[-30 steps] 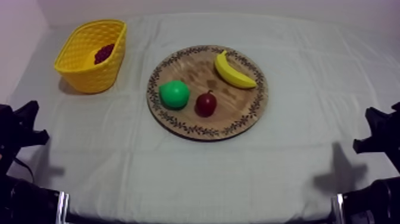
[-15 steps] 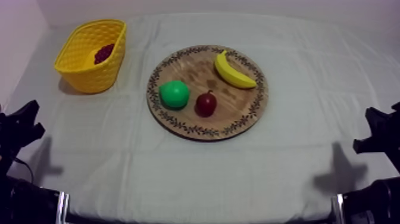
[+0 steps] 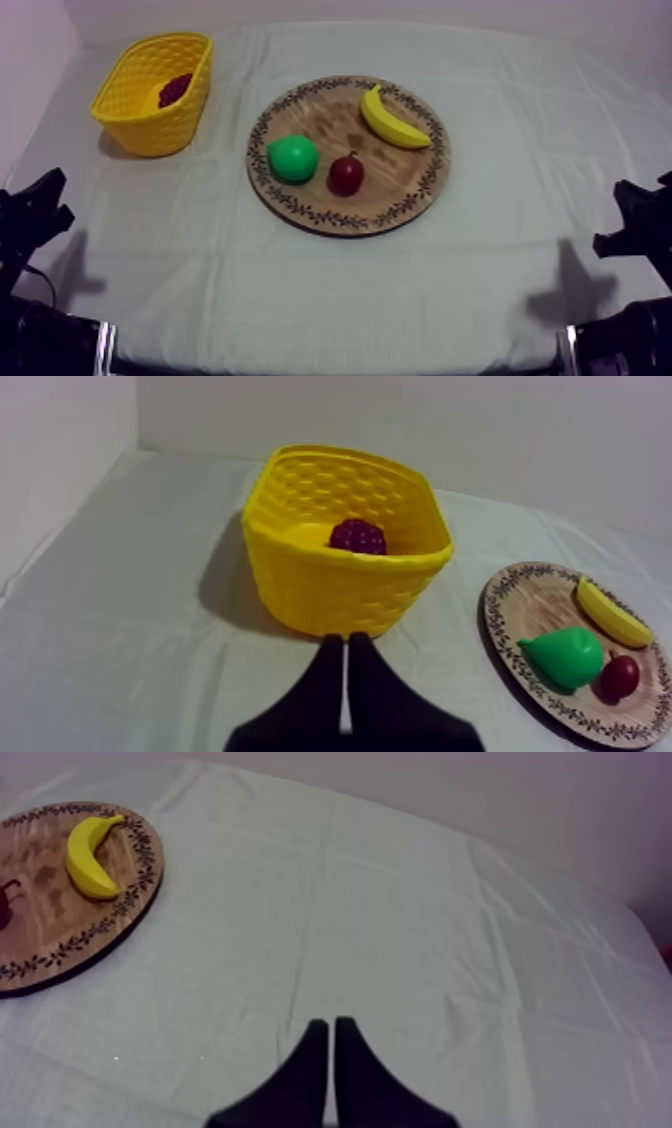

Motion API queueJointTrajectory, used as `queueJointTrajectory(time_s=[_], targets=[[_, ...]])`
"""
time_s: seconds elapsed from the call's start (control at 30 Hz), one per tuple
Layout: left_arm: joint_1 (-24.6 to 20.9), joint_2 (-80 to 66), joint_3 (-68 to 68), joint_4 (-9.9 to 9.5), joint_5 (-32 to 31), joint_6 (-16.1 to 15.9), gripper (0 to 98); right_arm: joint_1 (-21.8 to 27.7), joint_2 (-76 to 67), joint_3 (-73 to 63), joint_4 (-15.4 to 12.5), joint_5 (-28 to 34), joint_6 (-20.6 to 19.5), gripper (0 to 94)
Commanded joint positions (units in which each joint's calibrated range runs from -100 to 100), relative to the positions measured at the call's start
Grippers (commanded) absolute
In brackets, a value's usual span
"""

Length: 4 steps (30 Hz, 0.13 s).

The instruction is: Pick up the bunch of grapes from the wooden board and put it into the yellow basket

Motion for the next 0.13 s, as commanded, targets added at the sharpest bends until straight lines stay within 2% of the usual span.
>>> queueJointTrajectory(time_s=[0.0,0.1], targets=[[-0.03,0.00,0.02,-0.02,0.04,0.01,0.0,0.01,-0.02,-0.01,0.01,-0.06,0.01,0.5],[-0.05,0.00,0.02,-0.02,0.04,0.01,0.0,0.01,-0.02,-0.01,0.01,-0.06,0.01,0.5]])
